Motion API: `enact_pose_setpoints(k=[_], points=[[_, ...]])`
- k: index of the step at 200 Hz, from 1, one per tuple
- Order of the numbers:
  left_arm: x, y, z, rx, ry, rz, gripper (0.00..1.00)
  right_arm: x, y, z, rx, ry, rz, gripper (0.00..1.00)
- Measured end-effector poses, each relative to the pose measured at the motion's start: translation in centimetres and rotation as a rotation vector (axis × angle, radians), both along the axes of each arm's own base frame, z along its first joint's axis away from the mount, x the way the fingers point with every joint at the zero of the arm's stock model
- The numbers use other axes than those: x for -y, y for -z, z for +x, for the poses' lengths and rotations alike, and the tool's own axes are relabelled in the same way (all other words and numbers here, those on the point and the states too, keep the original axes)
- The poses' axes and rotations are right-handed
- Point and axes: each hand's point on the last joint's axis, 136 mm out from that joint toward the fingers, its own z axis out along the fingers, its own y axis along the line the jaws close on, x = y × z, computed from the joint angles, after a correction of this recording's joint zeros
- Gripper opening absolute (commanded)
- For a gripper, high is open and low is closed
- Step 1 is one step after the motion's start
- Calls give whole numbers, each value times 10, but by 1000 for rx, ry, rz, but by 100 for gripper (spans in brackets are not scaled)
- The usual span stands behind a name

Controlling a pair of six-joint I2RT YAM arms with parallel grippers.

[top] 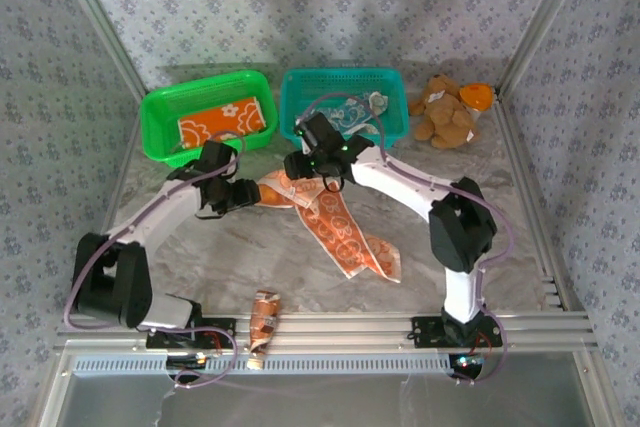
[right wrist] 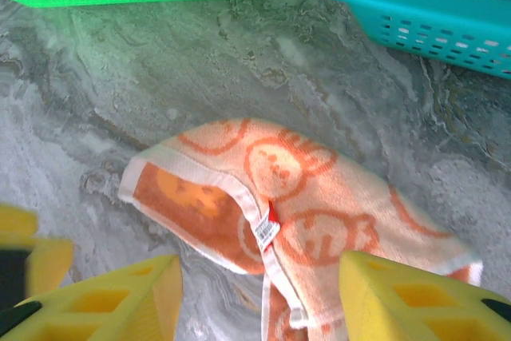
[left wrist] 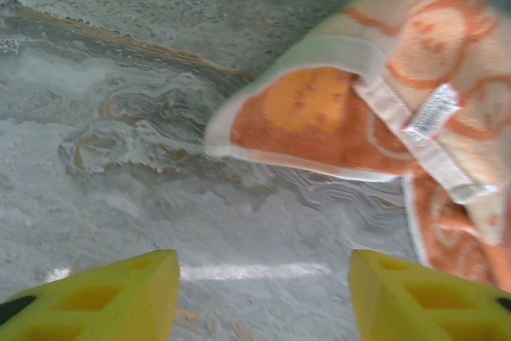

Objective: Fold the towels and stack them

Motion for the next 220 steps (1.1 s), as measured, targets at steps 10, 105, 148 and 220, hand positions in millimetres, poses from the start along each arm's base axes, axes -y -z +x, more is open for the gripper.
enact_pose_setpoints(k=[10,105,148,220], points=[[-1,8,4,-8,-9,12,50,5,-1,-5,0,1,0,55],[-5,58,26,-41,-159,-19,38,27,5,-22,-6,23,-26,55],[-12,68,28,-34,-252,-90,38,30,1,-23,1,25,-23,55],[-11,68,30,-36,-302,-159,34,34,10,-26,-12,30,-41,55]])
